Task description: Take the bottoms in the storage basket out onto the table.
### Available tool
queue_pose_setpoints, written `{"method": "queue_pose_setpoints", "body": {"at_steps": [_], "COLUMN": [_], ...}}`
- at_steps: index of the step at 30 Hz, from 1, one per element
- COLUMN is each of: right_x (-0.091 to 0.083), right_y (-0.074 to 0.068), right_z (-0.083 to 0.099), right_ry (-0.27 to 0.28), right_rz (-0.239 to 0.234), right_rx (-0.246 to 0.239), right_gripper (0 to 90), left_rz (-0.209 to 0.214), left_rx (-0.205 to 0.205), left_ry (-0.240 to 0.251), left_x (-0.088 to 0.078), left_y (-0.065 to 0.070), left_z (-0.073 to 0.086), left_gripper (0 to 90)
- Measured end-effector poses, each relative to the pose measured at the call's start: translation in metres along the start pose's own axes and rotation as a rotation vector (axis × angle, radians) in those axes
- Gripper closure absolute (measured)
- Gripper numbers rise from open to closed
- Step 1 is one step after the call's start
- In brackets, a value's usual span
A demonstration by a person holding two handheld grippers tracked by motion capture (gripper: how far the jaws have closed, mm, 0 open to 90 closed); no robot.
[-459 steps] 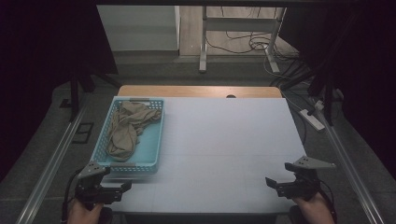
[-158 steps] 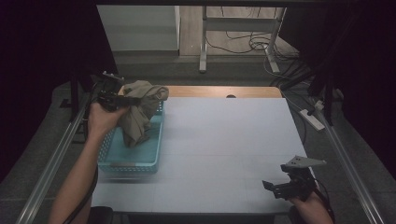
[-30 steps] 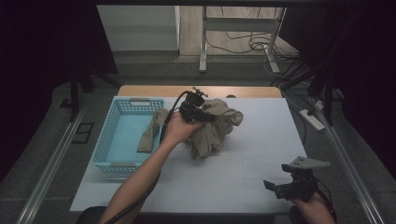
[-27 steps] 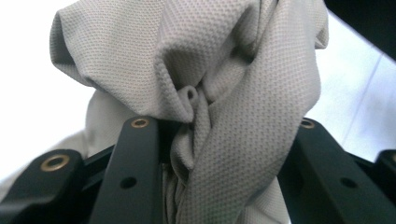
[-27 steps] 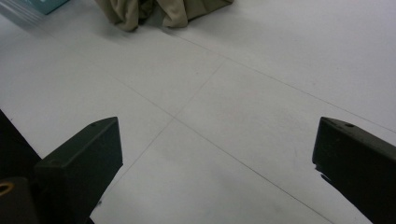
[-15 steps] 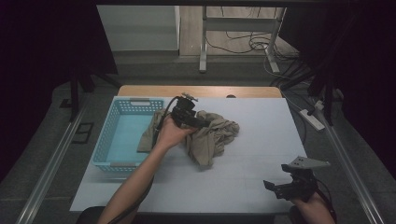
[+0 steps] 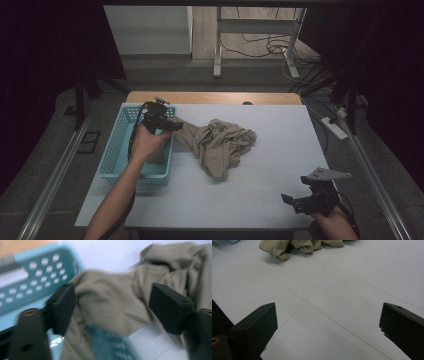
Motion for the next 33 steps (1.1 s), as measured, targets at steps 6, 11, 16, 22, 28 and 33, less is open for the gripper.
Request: {"method": "queue_pose_setpoints", "body": {"at_steps": [6, 11, 16, 22, 28, 33], "right_x": [0.0, 0.0, 0.0, 0.0, 0.0, 0.0], "right_y": [0.001, 0.001, 0.0, 0.001, 0.001, 0.0], "right_z": [0.0, 0.0, 0.0, 0.0, 0.0, 0.0], "right_ry": [0.0, 0.001, 0.0, -0.001, 0.004, 0.007], "right_rz": [-0.001, 0.0, -0.001, -0.001, -0.001, -0.005], "right_rx": [0.005, 0.003, 0.003, 0.004, 0.006, 0.003], "right_gripper": [1.9, 1.9, 1.9, 1.9, 1.9, 1.9], "left_rz": [0.032, 0.001, 0.037, 0.116, 0.19, 0.262], "left_rx": [-0.025, 0.021, 0.052, 0.042, 0.093, 0.142], "left_ry": [-0.014, -0.013, -0.006, 0.101, 0.172, 0.207], "left_x": [0.005, -0.002, -0.012, -0.03, -0.043, -0.048], "left_y": [-0.001, 0.003, 0.01, 0.026, 0.053, 0.088], "left_z": [0.008, 0.004, -0.003, -0.035, -0.065, -0.097], "left_gripper": [70.2, 80.8, 89.2, 89.3, 89.4, 89.4]}}
Point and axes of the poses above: each handheld gripper's, and its own axes: x roughly forward along the jaws, z roughly out of its underside, y roughly to its right, the point moved 9 cm from there along x, roughly forward along the jaws, and after that the axes turned 7 degrees about x, right-handed, at the moved point
